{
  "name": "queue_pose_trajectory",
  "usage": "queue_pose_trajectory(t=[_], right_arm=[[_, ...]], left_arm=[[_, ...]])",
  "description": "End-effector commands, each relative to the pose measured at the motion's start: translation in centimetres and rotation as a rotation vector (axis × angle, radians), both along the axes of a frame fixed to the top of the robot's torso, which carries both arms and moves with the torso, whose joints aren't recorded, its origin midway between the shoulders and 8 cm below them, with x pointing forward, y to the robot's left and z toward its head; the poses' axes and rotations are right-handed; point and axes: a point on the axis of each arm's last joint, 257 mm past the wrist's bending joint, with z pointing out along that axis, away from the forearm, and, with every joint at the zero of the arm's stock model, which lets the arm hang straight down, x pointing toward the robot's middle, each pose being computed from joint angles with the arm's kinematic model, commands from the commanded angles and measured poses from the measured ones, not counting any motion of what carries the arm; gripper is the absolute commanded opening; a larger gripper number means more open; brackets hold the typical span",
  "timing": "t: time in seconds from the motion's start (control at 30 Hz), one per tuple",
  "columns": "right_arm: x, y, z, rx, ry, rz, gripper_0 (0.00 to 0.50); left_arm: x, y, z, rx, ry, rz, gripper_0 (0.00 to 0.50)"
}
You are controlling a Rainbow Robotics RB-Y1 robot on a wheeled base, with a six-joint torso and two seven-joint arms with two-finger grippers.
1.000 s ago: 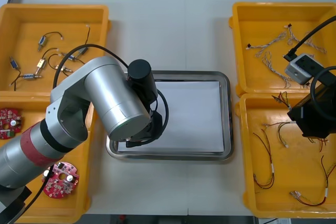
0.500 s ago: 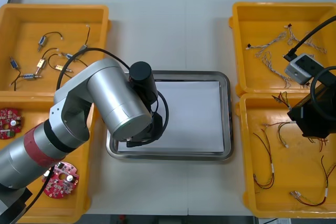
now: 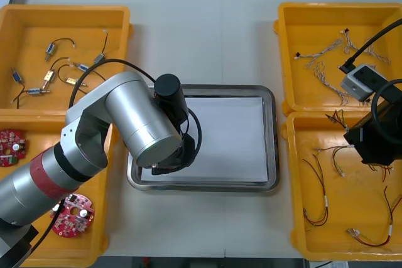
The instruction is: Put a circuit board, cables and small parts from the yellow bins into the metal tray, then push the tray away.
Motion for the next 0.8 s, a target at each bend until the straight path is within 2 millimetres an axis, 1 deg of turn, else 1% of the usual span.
queue_pose_trajectory(t=[0.03, 0.07, 0.1, 0.13, 0.2, 0.37, 0.4, 0.43, 0.47, 0.5, 0.53, 0.57, 0.63, 0.73, 0.77, 0.8], right_arm=[[0.1, 0.0, 1.0, -0.015, -0.027, -0.021, 0.0], [0.1, 0.0, 1.0, -0.015, -0.027, -0.021, 0.0], [0.1, 0.0, 1.0, -0.015, -0.027, -0.021, 0.0], [0.1, 0.0, 1.0, -0.015, -0.027, -0.021, 0.0], [0.1, 0.0, 1.0, -0.015, -0.027, -0.021, 0.0], [0.1, 0.0, 1.0, -0.015, -0.027, -0.021, 0.0], [0.1, 0.0, 1.0, -0.015, -0.027, -0.021, 0.0], [0.1, 0.0, 1.0, -0.015, -0.027, -0.021, 0.0], [0.1, 0.0, 1.0, -0.015, -0.027, -0.021, 0.0], [0.1, 0.0, 1.0, -0.015, -0.027, -0.021, 0.0], [0.1, 0.0, 1.0, -0.015, -0.027, -0.021, 0.0], [0.1, 0.0, 1.0, -0.015, -0.027, -0.021, 0.0], [0.1, 0.0, 1.0, -0.015, -0.027, -0.021, 0.0], [0.1, 0.0, 1.0, -0.015, -0.027, -0.021, 0.0], [0.1, 0.0, 1.0, -0.015, -0.027, -0.021, 0.0], [0.1, 0.0, 1.0, -0.015, -0.027, -0.021, 0.0]], left_arm=[[-1.1, -1.8, -0.5, -0.001, 0.002, -0.085, 0.298], [-1.1, -1.8, -0.5, -0.001, 0.002, -0.085, 0.352], [-1.1, -1.8, -0.5, -0.001, 0.002, -0.085, 0.368], [-1.1, -1.8, -0.5, -0.003, 0.004, -0.084, 0.417], [-1.1, -1.9, -0.4, -0.005, -0.001, -0.087, 0.441], [-1.0, -1.8, 1.0, -0.026, -0.015, -0.091, 0.457], [-0.9, -1.8, 2.1, -0.05, -0.021, -0.095, 0.458], [-0.9, -1.8, 2.3, -0.056, -0.022, -0.099, 0.457], [-0.8, -1.7, 3.1, -0.071, -0.028, -0.101, 0.46], [-0.9, -1.7, 3.3, -0.077, -0.026, -0.102, 0.459], [-0.8, -1.3, 4.2, -0.092, -0.029, -0.102, 0.467], [-0.8, -1.2, 4.3, -0.094, -0.026, -0.102, 0.467], [-0.8, -0.6, 5.3, -0.098, -0.03, -0.104, 0.472], [-0.9, 0.9, 7.4, -0.084, -0.051, -0.099, 0.477], [-0.8, 1.3, 7.8, -0.081, -0.056, -0.096, 0.481], [-0.7, 2.1, 8.6, -0.074, -0.067, -0.092, 0.488]])
